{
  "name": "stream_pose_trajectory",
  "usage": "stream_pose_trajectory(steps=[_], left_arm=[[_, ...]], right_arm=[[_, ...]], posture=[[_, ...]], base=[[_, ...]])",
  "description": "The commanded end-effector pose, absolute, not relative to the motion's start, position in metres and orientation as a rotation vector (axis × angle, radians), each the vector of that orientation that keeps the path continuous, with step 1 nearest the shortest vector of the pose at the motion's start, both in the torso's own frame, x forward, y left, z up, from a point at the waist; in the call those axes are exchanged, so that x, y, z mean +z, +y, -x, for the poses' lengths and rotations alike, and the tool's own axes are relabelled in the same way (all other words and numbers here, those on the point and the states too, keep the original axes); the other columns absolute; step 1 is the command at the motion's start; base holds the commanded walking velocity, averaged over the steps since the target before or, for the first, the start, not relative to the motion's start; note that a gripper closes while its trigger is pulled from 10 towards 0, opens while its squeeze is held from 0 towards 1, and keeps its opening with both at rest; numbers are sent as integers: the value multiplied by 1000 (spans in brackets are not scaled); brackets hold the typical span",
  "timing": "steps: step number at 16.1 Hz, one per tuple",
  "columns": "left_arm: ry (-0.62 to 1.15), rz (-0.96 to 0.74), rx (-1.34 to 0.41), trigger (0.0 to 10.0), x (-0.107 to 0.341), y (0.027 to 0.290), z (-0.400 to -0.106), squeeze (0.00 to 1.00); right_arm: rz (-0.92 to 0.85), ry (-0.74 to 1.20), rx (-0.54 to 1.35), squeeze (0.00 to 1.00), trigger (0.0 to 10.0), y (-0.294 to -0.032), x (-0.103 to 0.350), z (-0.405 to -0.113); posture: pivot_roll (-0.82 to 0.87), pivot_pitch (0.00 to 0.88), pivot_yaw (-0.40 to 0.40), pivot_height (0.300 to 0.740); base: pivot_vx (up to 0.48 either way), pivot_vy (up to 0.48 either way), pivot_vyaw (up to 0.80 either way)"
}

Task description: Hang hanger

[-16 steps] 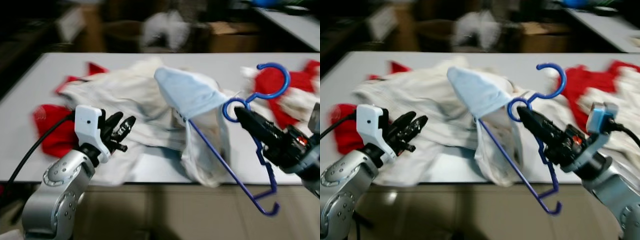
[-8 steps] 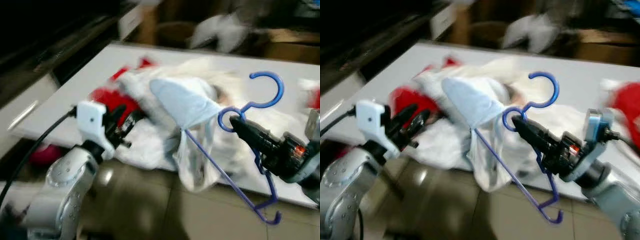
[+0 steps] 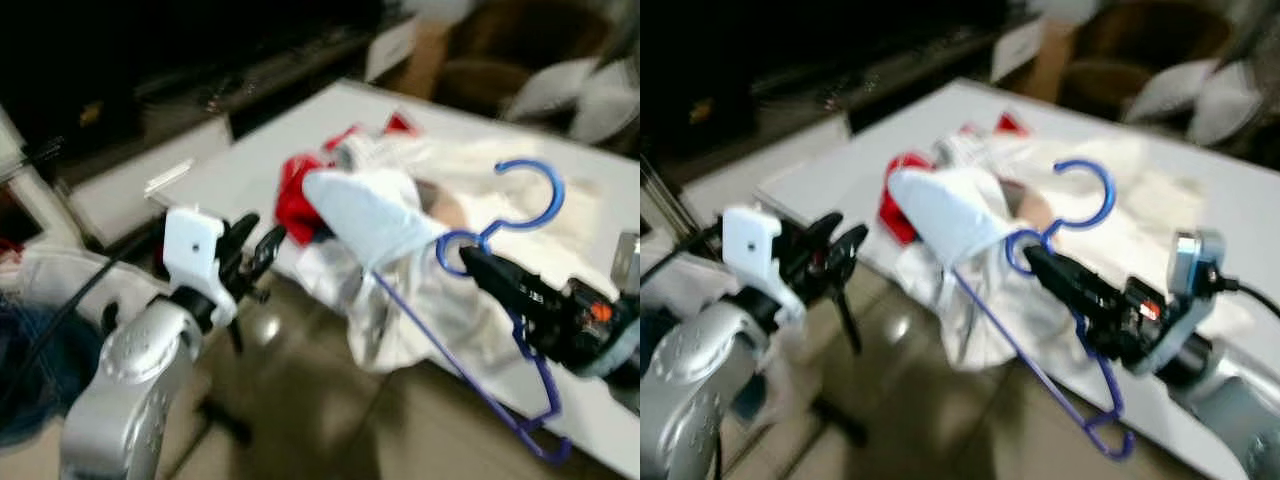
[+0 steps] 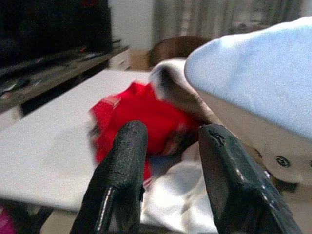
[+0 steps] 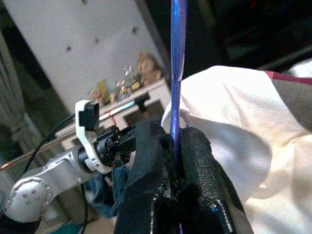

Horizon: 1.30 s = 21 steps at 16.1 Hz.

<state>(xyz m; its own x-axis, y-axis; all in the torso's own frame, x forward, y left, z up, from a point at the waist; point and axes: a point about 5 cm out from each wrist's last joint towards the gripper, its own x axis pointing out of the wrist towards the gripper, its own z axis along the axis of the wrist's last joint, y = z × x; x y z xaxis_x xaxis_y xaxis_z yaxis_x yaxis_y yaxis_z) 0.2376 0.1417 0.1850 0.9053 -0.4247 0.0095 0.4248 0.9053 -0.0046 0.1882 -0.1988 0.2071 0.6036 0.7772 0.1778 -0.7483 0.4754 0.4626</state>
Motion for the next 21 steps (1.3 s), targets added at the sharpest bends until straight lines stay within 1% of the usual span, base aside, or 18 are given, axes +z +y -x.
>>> stream_pose_trajectory(steps=[1,5,8,12,16,17,21], left_arm=[[-5,3,-431,10000,184,141,-237,0],[-12,1,-434,10000,185,141,-236,0],[-4,43,-427,10000,185,143,-237,0],[-6,42,-438,10000,185,142,-236,0],[-7,41,-435,10000,186,144,-236,0],[-12,19,-434,10000,186,143,-236,0],[-21,-7,-432,10000,188,142,-236,0]], right_arm=[[-512,33,963,0,10000,-198,214,-187],[-489,66,981,0,10000,-192,210,-186],[-474,92,936,0,10000,-181,201,-196],[-466,112,956,0,10000,-174,193,-206],[-459,132,1000,0,10000,-169,189,-204],[-455,133,1007,0,10000,-168,189,-203],[-450,135,1026,0,10000,-169,188,-200]], posture=[[-132,0,50,740],[-130,0,49,740],[-129,0,51,740],[-115,0,42,740],[-113,0,42,740],[-114,0,43,740],[-114,0,42,740]], base=[[0,-480,800],[0,-440,800],[0,0,800],[0,469,800],[0,468,800],[0,0,800],[0,-480,800]])
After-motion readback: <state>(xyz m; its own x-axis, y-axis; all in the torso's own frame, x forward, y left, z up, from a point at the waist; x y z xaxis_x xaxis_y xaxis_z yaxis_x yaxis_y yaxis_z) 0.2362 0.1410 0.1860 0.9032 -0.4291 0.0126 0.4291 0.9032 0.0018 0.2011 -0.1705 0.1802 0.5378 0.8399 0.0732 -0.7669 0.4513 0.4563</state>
